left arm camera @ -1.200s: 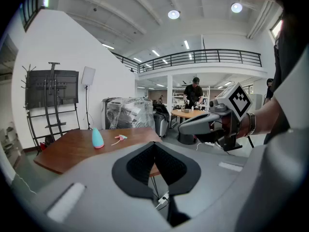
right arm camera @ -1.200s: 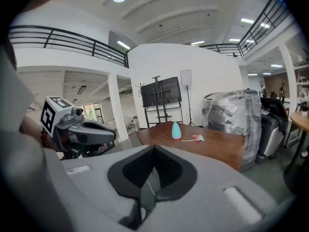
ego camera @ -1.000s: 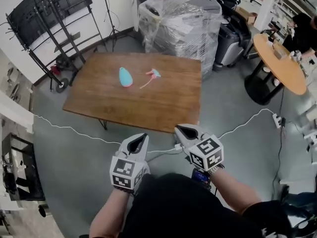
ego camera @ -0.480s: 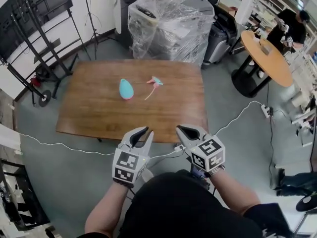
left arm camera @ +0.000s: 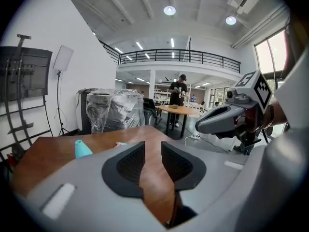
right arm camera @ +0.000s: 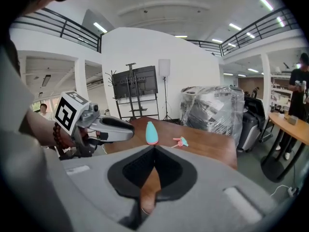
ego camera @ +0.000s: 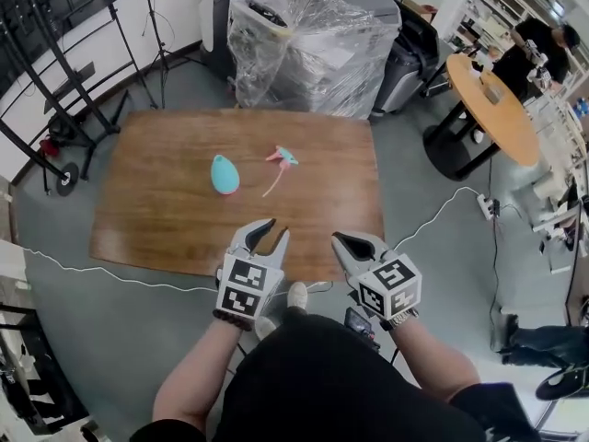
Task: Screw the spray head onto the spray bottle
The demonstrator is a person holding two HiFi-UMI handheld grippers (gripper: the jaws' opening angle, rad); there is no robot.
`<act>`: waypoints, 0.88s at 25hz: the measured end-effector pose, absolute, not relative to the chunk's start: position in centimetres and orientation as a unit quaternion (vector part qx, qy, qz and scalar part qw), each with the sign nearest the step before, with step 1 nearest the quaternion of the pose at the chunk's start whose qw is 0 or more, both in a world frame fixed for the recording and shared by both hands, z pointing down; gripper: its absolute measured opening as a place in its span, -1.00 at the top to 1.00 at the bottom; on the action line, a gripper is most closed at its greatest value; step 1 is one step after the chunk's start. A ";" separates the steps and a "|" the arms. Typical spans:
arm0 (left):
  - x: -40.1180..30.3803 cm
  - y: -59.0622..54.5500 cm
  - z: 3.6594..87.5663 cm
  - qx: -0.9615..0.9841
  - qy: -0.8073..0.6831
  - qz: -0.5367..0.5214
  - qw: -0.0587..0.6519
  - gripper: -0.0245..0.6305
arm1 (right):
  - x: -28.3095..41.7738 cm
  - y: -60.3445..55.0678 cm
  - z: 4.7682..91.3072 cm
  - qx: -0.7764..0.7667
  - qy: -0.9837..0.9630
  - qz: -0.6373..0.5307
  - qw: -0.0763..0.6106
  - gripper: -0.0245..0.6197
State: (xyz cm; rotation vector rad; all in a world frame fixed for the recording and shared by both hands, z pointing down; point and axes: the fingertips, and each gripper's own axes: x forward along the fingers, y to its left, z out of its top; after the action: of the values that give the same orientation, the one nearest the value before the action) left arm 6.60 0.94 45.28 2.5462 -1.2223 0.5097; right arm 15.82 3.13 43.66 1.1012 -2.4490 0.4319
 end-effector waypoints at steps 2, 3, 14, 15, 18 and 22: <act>6.5 -0.9 46.3 0.872 -0.426 0.202 0.132 0.58 | 16.0 1.5 43.9 0.395 -0.883 0.162 0.197 0.95; 6.5 -1.8 46.8 0.868 -0.427 0.214 0.131 0.57 | 16.1 0.7 43.9 0.393 -0.884 0.162 0.192 0.95; 8.6 -11.9 52.5 0.834 -0.437 0.301 0.149 0.36 | 18.8 -5.5 46.5 0.380 -0.883 0.197 0.190 0.95; 8.8 -12.7 53.2 0.833 -0.436 0.308 0.148 0.32 | 18.9 -5.8 46.8 0.382 -0.882 0.199 0.192 0.95; 8.8 -14.9 55.5 0.827 -0.433 0.325 0.152 0.28 | 19.1 -6.7 47.2 0.390 -0.877 0.199 0.199 0.95; 8.7 -17.5 58.7 0.820 -0.425 0.345 0.166 0.26 | 19.5 -8.0 47.3 0.413 -0.864 0.202 0.204 0.95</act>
State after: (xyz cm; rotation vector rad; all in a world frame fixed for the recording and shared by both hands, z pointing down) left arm 8.68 -17.50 58.71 2.3352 -1.2105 0.9827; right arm 19.49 -7.96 47.35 1.1513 -2.4103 0.5630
